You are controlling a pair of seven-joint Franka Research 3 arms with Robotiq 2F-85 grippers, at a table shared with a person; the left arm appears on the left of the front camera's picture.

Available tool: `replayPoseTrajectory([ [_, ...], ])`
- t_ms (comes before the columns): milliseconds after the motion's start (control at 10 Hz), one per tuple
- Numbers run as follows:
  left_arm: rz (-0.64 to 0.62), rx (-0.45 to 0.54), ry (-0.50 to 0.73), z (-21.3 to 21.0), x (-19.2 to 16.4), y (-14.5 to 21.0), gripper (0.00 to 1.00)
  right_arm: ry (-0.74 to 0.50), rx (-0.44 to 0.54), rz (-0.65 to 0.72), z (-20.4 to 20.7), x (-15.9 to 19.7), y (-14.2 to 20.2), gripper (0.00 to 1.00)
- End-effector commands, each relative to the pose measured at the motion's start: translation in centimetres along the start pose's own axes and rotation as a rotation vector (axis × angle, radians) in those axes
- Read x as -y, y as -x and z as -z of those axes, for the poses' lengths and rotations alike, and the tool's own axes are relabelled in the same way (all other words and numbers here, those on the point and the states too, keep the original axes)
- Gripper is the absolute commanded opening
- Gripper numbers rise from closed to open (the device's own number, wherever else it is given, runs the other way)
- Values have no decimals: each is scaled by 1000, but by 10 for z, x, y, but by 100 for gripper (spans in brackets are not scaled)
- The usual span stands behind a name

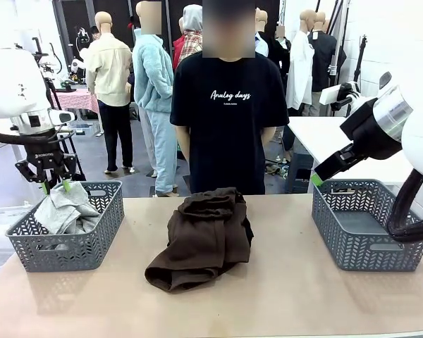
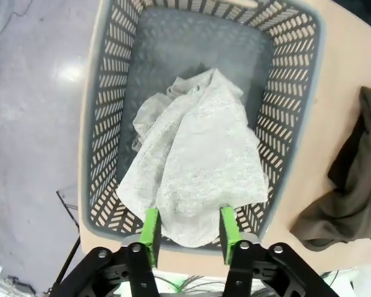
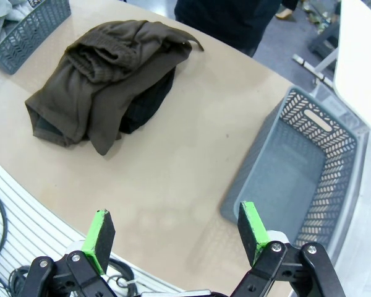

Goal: Sort the tops and bottoms.
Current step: Sort the clothes according to human instructions.

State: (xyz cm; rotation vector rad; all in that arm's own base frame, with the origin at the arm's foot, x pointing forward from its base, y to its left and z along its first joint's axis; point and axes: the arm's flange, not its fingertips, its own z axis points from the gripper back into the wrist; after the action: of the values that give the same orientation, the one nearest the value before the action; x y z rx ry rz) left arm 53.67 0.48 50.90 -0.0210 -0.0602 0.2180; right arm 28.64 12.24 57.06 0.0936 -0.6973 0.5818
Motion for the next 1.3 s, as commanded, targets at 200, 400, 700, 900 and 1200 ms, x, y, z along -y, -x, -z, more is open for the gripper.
replayPoseTrajectory([
  [200,0,0,0,0,0,0,100,-3,-3,1,2,0,0,100],
  [400,0,0,0,0,0,0,100,-3,-3,1,2,0,0,100],
  [700,0,0,0,0,0,0,100,-3,-3,1,2,0,0,100],
  [900,0,0,0,0,0,0,100,-3,-3,1,2,0,0,100],
  [1200,0,0,0,0,0,0,100,-3,-3,1,2,0,0,100],
])
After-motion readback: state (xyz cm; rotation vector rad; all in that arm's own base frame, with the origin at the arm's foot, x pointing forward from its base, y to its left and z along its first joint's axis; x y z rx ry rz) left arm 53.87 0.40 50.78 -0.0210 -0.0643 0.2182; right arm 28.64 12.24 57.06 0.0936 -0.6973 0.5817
